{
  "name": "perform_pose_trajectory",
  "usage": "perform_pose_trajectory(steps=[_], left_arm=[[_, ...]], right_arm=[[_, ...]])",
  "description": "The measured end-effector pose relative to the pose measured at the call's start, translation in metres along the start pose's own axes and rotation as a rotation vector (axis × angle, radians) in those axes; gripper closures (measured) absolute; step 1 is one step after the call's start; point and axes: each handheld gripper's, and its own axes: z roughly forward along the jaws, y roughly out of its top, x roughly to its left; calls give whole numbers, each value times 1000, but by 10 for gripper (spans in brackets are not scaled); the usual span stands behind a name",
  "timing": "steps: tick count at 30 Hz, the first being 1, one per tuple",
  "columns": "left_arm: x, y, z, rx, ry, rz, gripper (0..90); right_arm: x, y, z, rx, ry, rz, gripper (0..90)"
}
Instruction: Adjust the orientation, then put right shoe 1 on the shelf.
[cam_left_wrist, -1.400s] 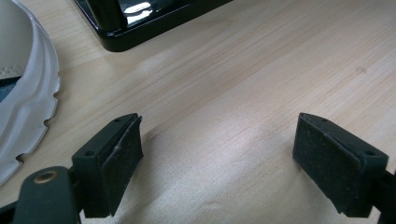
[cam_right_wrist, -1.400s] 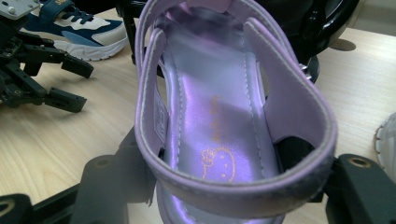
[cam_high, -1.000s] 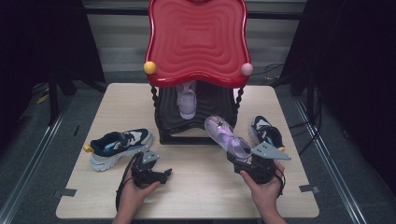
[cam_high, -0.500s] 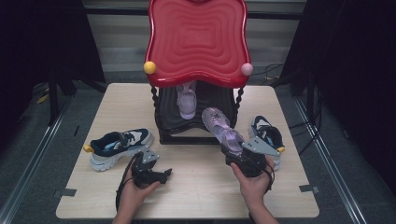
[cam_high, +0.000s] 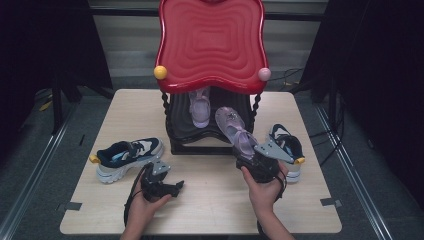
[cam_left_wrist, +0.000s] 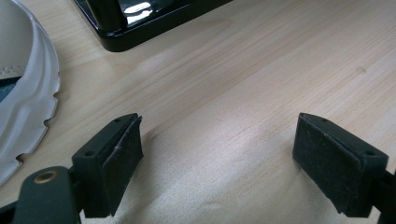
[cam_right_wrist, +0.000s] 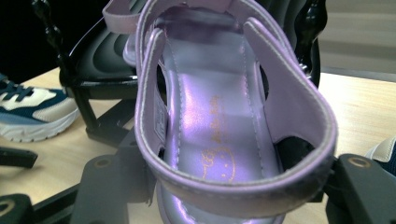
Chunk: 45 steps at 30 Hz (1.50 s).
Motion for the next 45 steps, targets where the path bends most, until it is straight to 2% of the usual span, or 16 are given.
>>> perform_pose_trajectory(steps=[8, 12, 16, 32, 34, 45], left_arm=[[0, 0, 0, -1, 0, -1, 152], [0, 0, 0, -2, 0, -3, 152], [0, 0, 0, -2, 0, -3, 151], [0, 0, 0, 2, -1, 3, 152], [0, 0, 0, 4, -1, 5, 152], [0, 0, 0, 2, -1, 3, 152]], right_arm=[[5, 5, 9, -23, -14, 33, 377], [9, 8, 13, -29, -42, 34, 377], [10, 10, 18, -38, -68, 56, 377], [19, 19, 35, -51, -101, 60, 376], [20, 19, 36, -51, -115, 49, 376], [24, 23, 46, -61, -156, 52, 376]])
